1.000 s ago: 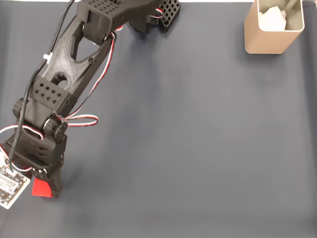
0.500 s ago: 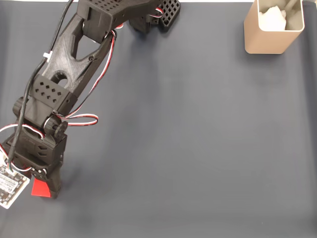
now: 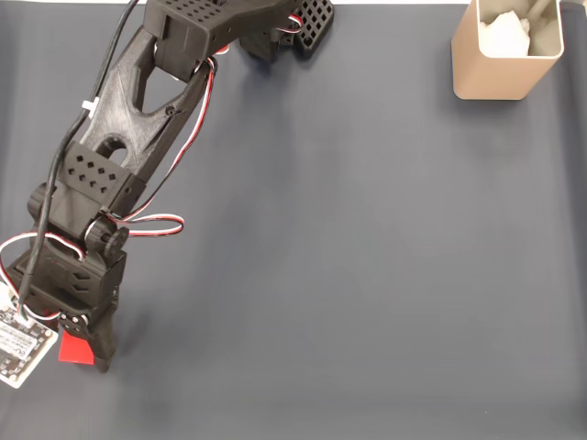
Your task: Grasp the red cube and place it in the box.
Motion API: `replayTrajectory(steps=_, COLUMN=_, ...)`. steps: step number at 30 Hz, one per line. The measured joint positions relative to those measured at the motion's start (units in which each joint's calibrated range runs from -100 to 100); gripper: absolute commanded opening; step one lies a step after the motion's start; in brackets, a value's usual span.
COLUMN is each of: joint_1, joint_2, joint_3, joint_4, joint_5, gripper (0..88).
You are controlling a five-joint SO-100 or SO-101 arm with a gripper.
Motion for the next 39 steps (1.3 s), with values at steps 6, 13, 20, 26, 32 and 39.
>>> replayTrajectory(steps=6, joint_1=0.00, joint_2=0.00, joint_3=0.00, joint_4=-0.48, joint_5=0.00, gripper=25.7)
replayTrajectory(steps=13, joint_1=0.00, joint_2=0.00, joint_3=0.00, joint_4=-0.48, joint_5=0.00, gripper=25.1)
replayTrajectory(steps=20, joint_1=0.00, joint_2=0.00, joint_3=1.63, joint_4=-0.48, joint_5=0.68, gripper=24.9)
replayTrajectory(steps=26, joint_1=0.00, joint_2=0.00, joint_3=1.63, joint_4=-0.48, joint_5=1.07, gripper=24.3)
replayTrajectory(steps=32, joint_1=0.00, joint_2=0.00, joint_3=1.63, joint_4=-0.48, joint_5=1.07, gripper=22.3)
replayTrajectory(steps=39, joint_1=-0.37, joint_2=0.00, joint_3=1.63, joint_4=-0.48, joint_5=1.07, gripper=14.9)
